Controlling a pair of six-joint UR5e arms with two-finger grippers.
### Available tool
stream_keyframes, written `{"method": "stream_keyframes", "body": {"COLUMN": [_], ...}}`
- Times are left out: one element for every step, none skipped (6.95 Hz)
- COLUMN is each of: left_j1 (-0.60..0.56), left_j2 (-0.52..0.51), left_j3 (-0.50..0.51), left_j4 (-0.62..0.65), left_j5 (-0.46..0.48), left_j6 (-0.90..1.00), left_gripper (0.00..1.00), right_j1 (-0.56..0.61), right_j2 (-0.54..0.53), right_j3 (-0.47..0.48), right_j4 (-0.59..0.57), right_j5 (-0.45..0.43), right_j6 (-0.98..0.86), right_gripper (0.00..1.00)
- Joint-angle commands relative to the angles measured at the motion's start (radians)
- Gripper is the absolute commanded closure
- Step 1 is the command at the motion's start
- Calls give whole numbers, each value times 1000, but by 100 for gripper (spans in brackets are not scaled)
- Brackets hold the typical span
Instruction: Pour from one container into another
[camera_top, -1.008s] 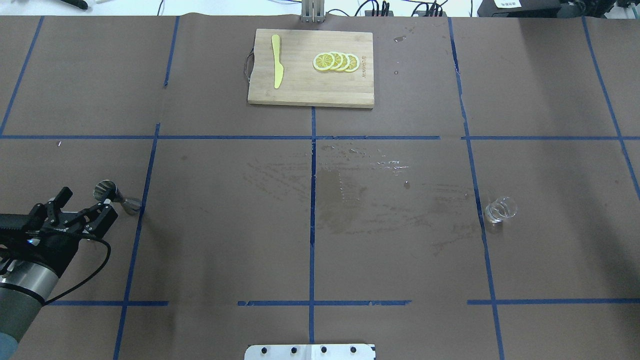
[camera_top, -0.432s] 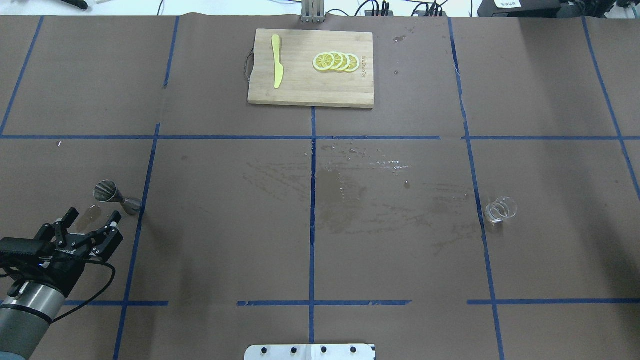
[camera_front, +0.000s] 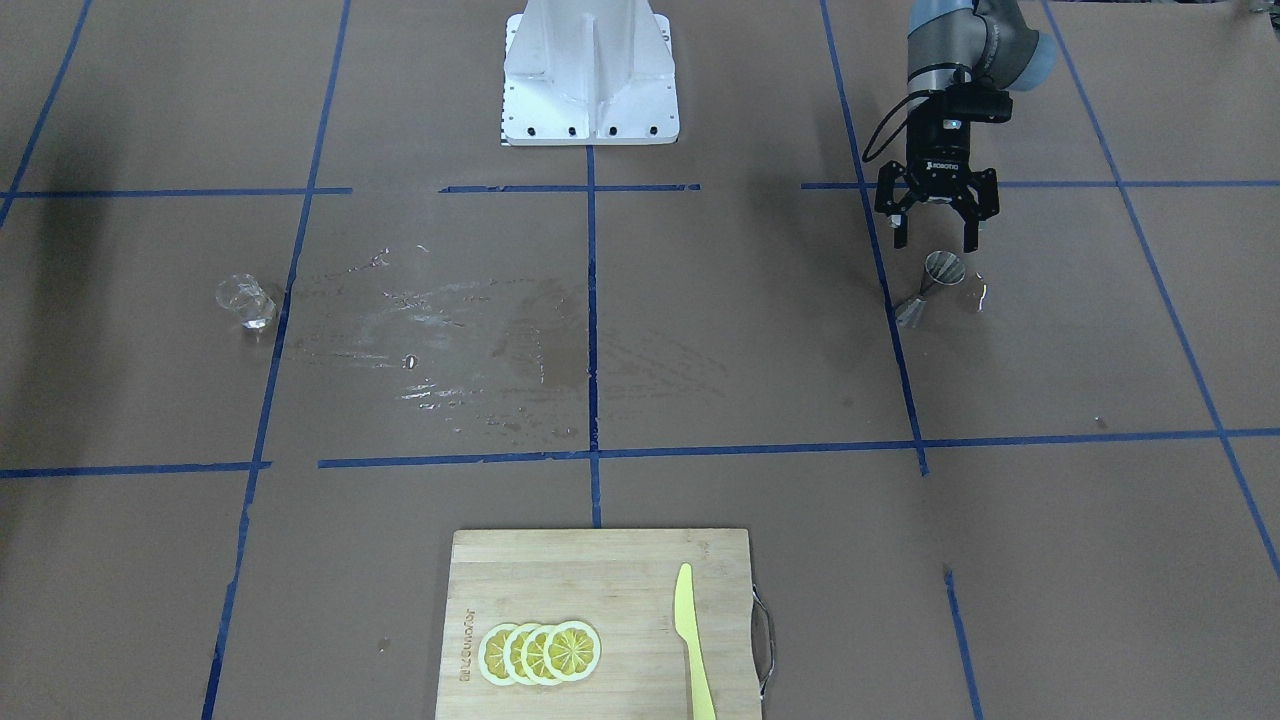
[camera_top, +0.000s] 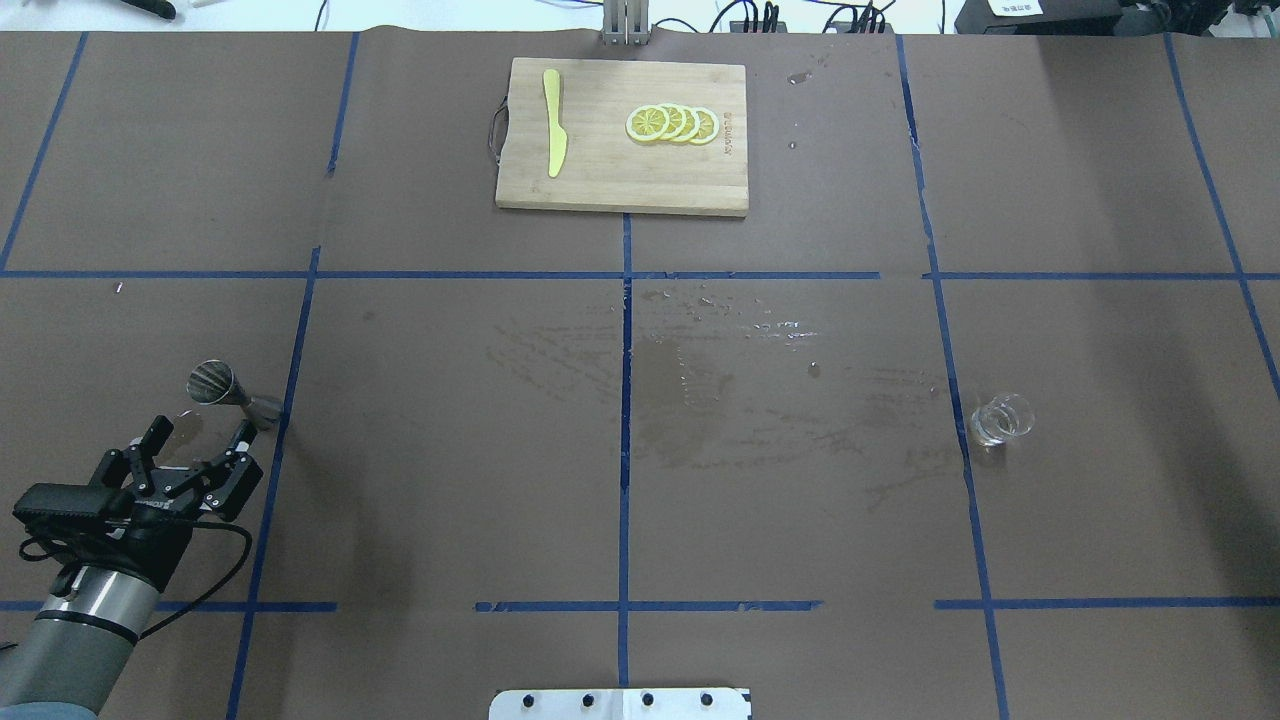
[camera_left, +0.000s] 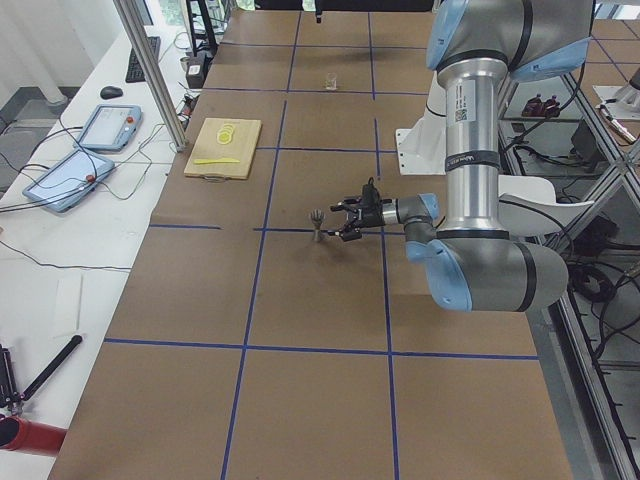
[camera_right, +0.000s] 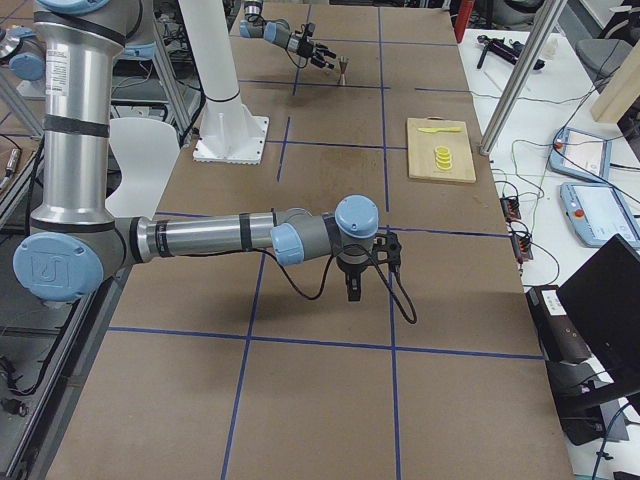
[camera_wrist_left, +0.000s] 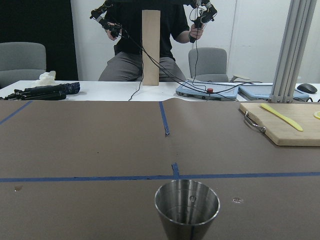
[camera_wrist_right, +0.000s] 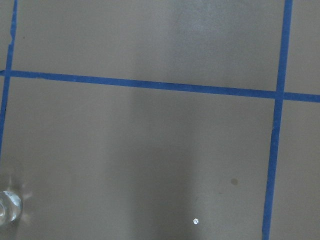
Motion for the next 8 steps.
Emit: {"method": "stream_keyframes", "body": {"left_j1": [-3,-22,-48,-63,-72,-95,-111,-115], "left_j2": [-25,-34,-34,-49,-56,-83,-124,-132], "left_j3": [39,76,79,79,91,119,157,165], "left_j4": [-1,1,1,1,2,4,2,2], "left_j5": [4,6,3,1,-3,-5,-6,-6], "left_j6": [-3,-3,2,9,11,15,40,45], "left_gripper": [1,1,2,2,2,2,2,4], "right_j1": [0,0,0,0,2,2,2,2], "right_j2": [0,-7,-10,-12,-13,-15,-15,-16], "right_j3": [-2,7,9,8,9,9,9,9], "right_j4": [5,5,10,14,14,19,19,19], "right_j5": [0,2,6,6,6,6,8,14], "right_j6": [1,1,-1,-1,-1,-2,-2,-2], "right_gripper": [0,0,0,0,0,0,0,0]}}
